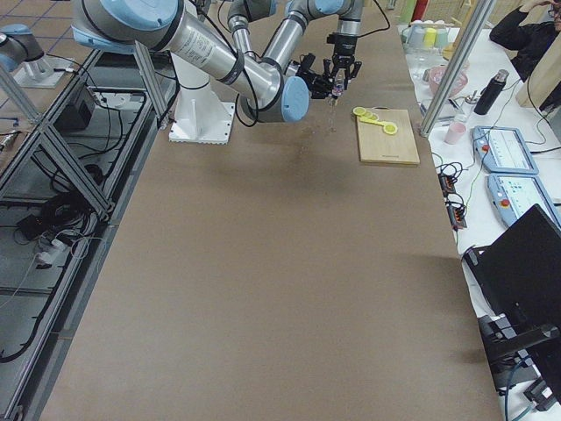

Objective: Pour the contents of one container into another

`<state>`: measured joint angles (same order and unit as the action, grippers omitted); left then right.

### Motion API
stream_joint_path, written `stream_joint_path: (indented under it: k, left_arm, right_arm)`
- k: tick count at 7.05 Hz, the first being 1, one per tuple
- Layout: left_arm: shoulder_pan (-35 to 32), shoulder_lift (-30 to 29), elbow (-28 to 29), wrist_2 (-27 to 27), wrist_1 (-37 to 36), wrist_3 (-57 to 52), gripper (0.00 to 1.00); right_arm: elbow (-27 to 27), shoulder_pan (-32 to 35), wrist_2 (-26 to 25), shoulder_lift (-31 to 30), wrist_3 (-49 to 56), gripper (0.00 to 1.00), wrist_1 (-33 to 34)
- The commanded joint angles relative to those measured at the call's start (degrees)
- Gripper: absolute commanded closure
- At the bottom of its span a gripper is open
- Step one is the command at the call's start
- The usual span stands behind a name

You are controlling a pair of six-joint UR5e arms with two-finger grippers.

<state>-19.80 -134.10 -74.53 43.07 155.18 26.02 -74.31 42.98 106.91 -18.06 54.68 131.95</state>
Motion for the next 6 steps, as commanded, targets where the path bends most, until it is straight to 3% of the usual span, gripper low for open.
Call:
stream_joint_path:
  k: [1, 3, 6]
  left_arm:
    - [-0.1, 0.0, 0.0, 0.0, 0.0, 0.0, 1.00]
    - [-0.2, 0.0, 0.0, 0.0, 0.0, 0.0, 1.00]
    - [-0.6, 0.1, 0.0, 0.1, 0.1, 0.0, 1.00]
  right_arm:
    - [-0.5, 1.7, 5.5, -0.5, 0.5, 1.00, -3.3]
    - [-1.1, 3.4, 10.2, -1.4, 0.2, 1.00, -6.3]
    - [-7.8, 5.7, 13.0, -6.7, 0.0, 1.00, -9.3]
